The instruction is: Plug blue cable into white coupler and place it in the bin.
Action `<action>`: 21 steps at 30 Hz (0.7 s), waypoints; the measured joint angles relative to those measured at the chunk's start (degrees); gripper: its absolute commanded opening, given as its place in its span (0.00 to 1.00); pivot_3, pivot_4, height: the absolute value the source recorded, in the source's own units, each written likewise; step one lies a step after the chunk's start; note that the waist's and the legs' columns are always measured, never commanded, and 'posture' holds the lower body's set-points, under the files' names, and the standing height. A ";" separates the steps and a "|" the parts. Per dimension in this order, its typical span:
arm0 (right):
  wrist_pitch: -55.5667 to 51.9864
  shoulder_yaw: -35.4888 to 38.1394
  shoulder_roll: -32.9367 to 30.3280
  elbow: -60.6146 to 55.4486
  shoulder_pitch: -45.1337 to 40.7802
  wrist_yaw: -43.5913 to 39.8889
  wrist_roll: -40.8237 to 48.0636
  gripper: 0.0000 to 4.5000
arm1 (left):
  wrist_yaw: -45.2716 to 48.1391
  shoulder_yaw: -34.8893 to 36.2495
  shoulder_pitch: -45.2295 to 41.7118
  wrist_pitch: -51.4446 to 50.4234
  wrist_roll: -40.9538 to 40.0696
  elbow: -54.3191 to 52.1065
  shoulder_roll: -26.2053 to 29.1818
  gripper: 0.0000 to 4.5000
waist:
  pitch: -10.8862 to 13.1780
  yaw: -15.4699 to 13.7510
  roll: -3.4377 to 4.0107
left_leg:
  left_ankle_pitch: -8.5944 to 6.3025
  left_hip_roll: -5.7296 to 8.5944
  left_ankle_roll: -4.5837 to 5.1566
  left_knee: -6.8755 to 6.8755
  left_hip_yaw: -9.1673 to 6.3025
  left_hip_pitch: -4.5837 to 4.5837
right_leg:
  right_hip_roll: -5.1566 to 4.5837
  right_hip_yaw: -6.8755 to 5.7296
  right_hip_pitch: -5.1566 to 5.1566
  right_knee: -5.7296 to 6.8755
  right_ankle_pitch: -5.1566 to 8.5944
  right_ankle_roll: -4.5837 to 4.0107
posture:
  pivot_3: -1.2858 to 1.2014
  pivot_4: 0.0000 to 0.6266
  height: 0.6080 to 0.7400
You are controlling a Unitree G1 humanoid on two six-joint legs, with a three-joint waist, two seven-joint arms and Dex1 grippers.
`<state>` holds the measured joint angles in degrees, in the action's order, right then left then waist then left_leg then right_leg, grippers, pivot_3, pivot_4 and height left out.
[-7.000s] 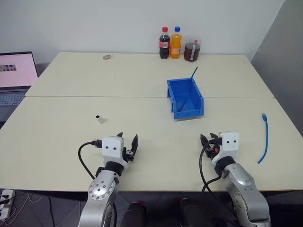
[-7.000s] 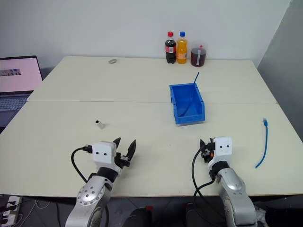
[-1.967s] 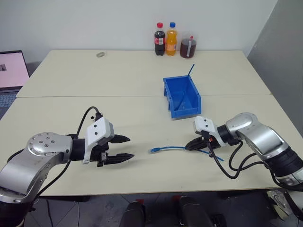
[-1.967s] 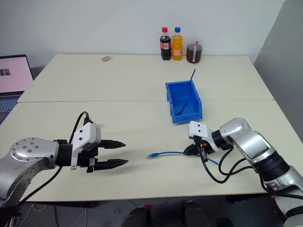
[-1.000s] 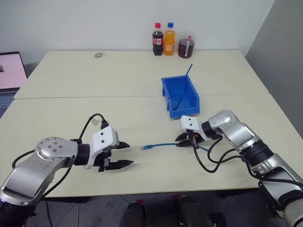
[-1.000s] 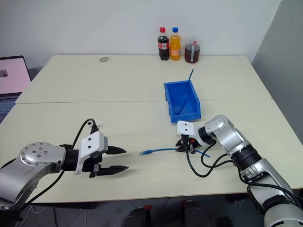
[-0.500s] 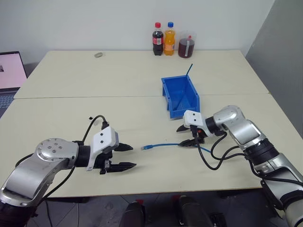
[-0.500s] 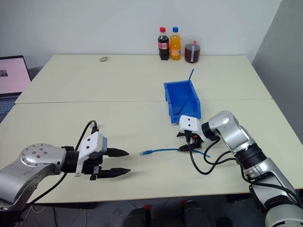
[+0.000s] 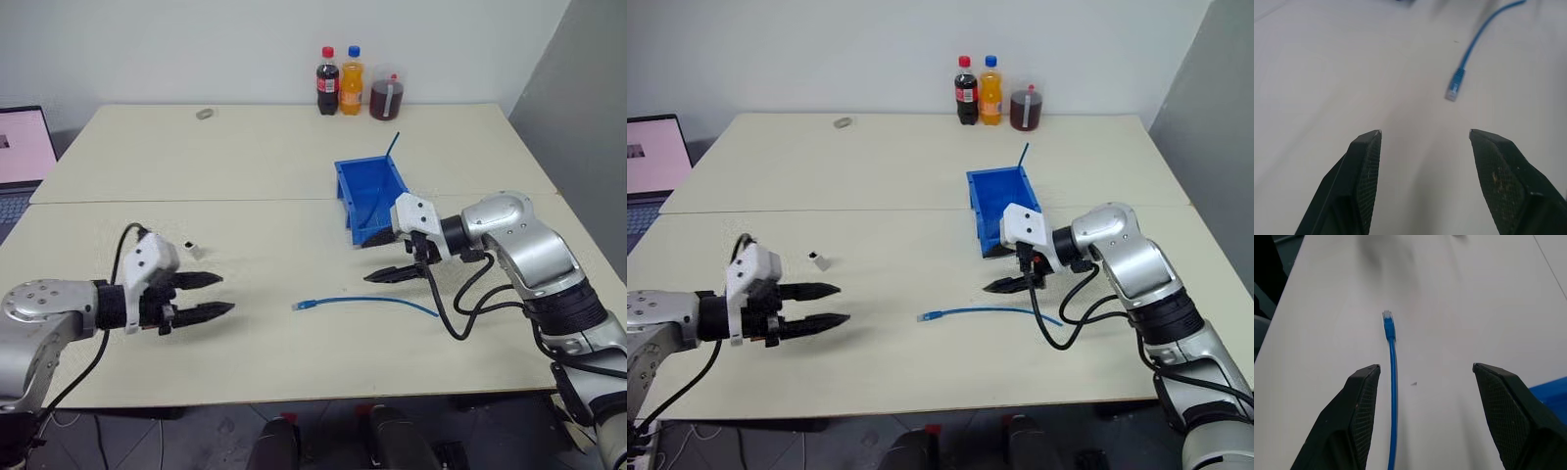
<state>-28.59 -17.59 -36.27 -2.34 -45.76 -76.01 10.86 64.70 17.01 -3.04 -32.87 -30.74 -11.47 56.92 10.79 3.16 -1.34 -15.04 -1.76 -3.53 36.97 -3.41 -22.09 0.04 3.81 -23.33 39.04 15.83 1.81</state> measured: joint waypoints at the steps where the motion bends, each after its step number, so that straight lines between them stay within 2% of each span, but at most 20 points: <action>1: -0.35 0.07 -0.01 -0.37 0.01 0.08 0.15 0.71 | 0.12 1.13 0.19 -0.17 -0.64 1.31 -0.12 0.67 | 0.00 0.00 0.00 | 0.00 0.00 0.00 0.00 0.00 0.00 | -0.01 0.00 0.00 0.00 0.00 0.00 | 0.52 0.24 1.00; 3: -0.86 0.08 -0.04 -0.92 0.04 0.25 0.66 0.71 | 1.44 3.44 2.34 -0.55 -1.50 2.39 0.05 0.67 | 0.00 0.07 0.00 | 0.00 0.00 0.00 -0.01 0.02 0.01 | -0.02 0.01 0.00 -0.01 0.00 0.00 | 0.52 0.24 1.00; 5: -0.97 0.10 -0.15 -1.12 0.08 0.76 0.70 0.71 | 3.79 3.54 7.44 -0.32 -1.44 2.30 1.10 0.67 | 0.02 0.30 0.03 | -0.01 0.01 0.01 -0.05 0.10 0.05 | -0.06 0.08 -0.01 0.00 0.00 0.00 | 0.52 0.24 1.00; 7: -1.00 0.11 -0.08 -1.14 0.10 1.29 0.72 0.71 | 3.40 3.47 8.55 0.34 -0.64 3.19 0.03 0.67 | 0.02 0.10 0.03 | -0.01 -0.01 0.01 -0.03 0.01 0.02 | -0.06 -0.04 -0.03 0.01 0.00 -0.01 | 0.52 0.24 1.00; 14: -1.56 0.11 0.54 -1.97 0.08 2.85 1.49 0.71 | -2.94 3.68 2.28 5.64 2.29 8.04 -3.12 0.67 | 0.01 -1.03 0.02 | -0.01 0.04 0.00 0.05 -0.10 0.00 | -0.08 -0.13 0.03 0.03 0.00 -0.01 | 0.52 0.24 1.00; 21: -3.54 0.12 0.48 -4.56 0.14 3.74 2.92 0.71 | -9.16 4.13 -3.06 11.51 5.48 14.42 -5.39 0.67 | 0.01 -0.96 0.01 | -0.01 0.02 0.01 -0.01 -0.08 0.00 | -0.08 -0.12 0.01 0.03 -0.01 -0.02 | 0.52 0.24 1.00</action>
<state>-32.13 -17.47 -35.79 -6.90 -45.61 -72.27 13.79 55.54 21.14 -6.10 -21.37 -25.26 2.95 51.53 10.80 2.20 -1.33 -15.05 -1.74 -3.53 36.96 -3.49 -22.09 -0.04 3.69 -23.32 39.07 15.82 1.79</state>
